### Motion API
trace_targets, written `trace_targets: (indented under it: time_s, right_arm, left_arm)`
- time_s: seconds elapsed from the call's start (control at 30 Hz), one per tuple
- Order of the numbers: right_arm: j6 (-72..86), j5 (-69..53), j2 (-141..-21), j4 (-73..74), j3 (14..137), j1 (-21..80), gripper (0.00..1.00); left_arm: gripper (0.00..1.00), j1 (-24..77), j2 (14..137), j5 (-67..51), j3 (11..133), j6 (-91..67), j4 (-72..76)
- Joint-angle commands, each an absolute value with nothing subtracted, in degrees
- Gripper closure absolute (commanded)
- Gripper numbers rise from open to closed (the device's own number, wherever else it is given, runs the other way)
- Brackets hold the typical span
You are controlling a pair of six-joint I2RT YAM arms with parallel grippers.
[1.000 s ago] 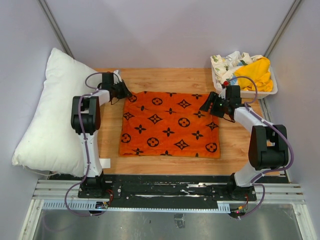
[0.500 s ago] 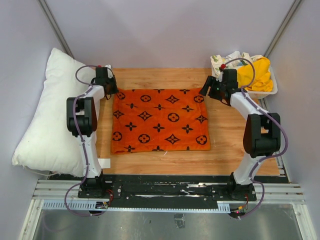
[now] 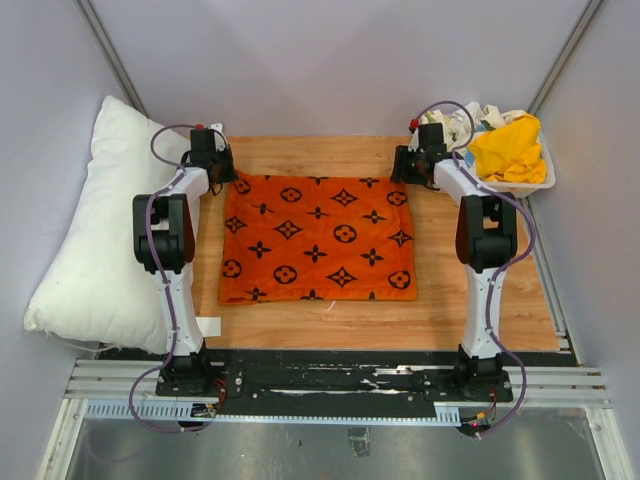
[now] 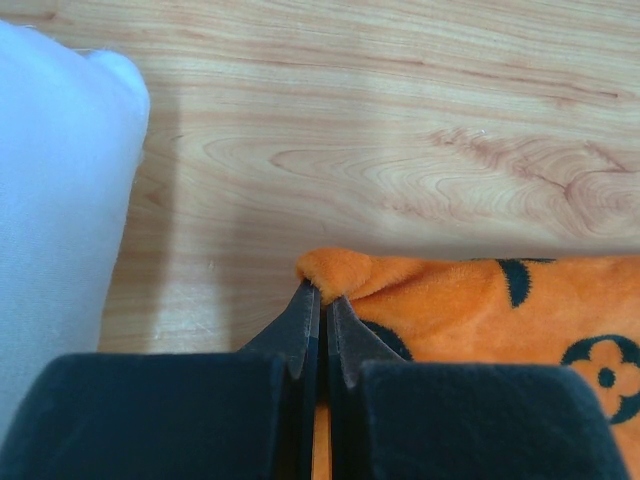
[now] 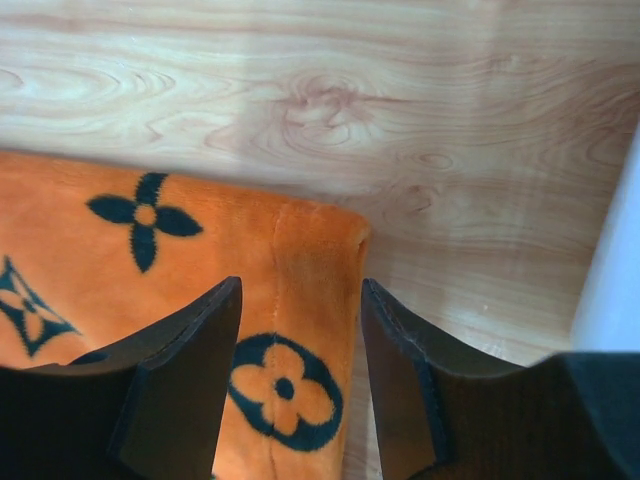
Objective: Remove the pillowcase from the pillow
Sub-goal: Fold the pillowcase at the center of the board.
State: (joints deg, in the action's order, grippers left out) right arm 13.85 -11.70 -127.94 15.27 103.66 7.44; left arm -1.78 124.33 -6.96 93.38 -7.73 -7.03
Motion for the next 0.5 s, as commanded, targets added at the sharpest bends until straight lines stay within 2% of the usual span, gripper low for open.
trace_targets:
  time_s: [0.0,0.2,0.33,0.47]
  right_arm:
    - [9.0,-9.3,-130.5,18.9,108.4,7.5,0.48]
    - [7.8,-8.3,-133.4,21.0,111.2,7.4,0.51]
    - [7.9,-7.0,-133.9,19.5,110.6,7.1,0.45]
    - [7.7,-6.9,-135.6,19.0,112.2,6.7,0.47]
  left_arm:
    - [1.00,-2.1,124.0,-6.9,95.3,-6.4,-6.5]
    - [1.00,-2.0,124.4,-6.9,96.0,-6.3,-6.8]
    - [1.00,-2.1,124.3,-6.7,96.0,-6.1,-7.0]
    - [1.00,-2.1,124.3,-6.8,96.1,-6.1,-7.2]
